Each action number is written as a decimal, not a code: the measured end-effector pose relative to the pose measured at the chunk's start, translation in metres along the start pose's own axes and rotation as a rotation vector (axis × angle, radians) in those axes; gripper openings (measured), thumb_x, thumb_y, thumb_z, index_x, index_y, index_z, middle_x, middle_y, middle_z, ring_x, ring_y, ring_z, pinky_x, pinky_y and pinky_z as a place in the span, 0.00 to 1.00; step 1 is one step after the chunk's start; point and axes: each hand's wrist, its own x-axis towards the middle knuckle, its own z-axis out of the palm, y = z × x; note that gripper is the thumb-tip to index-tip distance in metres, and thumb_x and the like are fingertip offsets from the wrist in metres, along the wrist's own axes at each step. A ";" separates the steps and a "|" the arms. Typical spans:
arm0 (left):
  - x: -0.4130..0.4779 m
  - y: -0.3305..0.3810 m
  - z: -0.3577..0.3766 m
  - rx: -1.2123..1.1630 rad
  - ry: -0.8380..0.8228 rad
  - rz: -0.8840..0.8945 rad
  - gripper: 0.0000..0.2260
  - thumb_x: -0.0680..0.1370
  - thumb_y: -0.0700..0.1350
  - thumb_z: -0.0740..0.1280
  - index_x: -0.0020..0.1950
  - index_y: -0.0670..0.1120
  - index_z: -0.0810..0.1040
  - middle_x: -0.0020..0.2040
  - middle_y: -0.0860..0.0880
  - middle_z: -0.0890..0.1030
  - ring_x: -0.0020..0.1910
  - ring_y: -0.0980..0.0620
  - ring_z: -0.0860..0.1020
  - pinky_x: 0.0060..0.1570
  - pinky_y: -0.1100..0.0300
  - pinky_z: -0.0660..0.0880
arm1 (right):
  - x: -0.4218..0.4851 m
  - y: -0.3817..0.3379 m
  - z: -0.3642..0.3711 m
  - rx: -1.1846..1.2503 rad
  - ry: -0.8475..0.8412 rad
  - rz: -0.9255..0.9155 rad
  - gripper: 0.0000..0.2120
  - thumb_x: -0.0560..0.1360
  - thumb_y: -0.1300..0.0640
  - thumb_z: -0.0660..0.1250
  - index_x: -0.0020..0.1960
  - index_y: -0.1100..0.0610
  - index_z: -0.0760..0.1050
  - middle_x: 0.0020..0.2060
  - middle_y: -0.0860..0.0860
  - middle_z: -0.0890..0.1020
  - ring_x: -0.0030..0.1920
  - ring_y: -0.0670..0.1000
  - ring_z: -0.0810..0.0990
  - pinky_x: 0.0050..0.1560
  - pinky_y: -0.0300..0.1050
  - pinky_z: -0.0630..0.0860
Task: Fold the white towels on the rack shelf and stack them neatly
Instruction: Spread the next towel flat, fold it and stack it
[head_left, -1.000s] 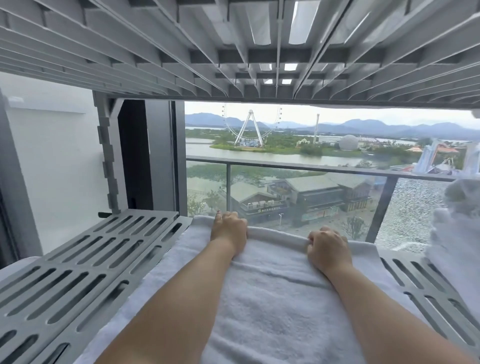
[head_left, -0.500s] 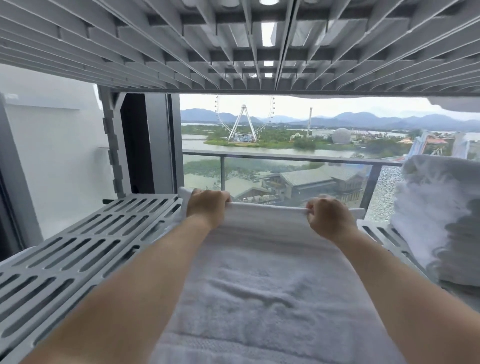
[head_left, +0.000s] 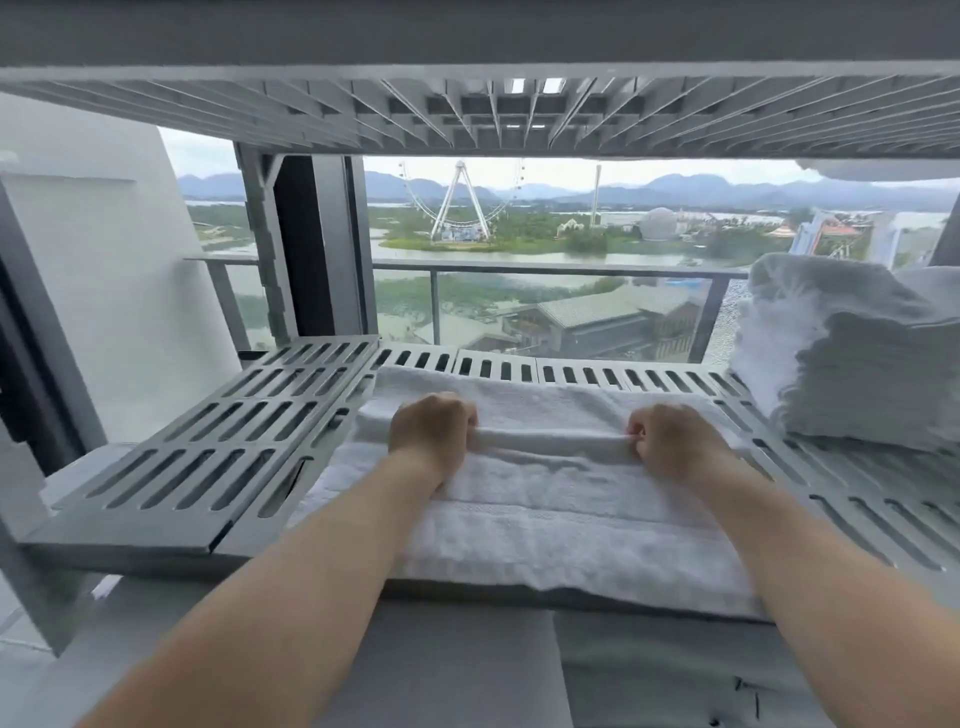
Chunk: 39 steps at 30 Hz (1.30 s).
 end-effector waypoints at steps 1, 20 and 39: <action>-0.009 0.001 0.003 -0.027 0.023 -0.001 0.13 0.79 0.36 0.61 0.50 0.51 0.82 0.47 0.51 0.81 0.46 0.49 0.79 0.50 0.53 0.77 | -0.009 -0.001 0.006 0.013 0.057 0.012 0.10 0.76 0.62 0.63 0.47 0.52 0.81 0.47 0.54 0.82 0.52 0.58 0.79 0.49 0.46 0.73; -0.016 -0.002 0.011 -0.012 0.073 -0.132 0.10 0.79 0.39 0.65 0.47 0.50 0.86 0.44 0.50 0.84 0.43 0.52 0.79 0.47 0.59 0.78 | -0.024 0.004 0.021 0.159 0.218 -0.119 0.06 0.74 0.60 0.65 0.44 0.55 0.81 0.42 0.50 0.81 0.47 0.53 0.78 0.47 0.45 0.76; 0.081 0.006 0.056 0.088 -0.490 -0.267 0.33 0.78 0.70 0.43 0.81 0.59 0.44 0.83 0.47 0.43 0.81 0.43 0.39 0.75 0.35 0.35 | 0.080 -0.008 0.054 -0.008 -0.294 -0.013 0.32 0.80 0.33 0.46 0.82 0.43 0.49 0.82 0.51 0.51 0.81 0.54 0.47 0.79 0.58 0.40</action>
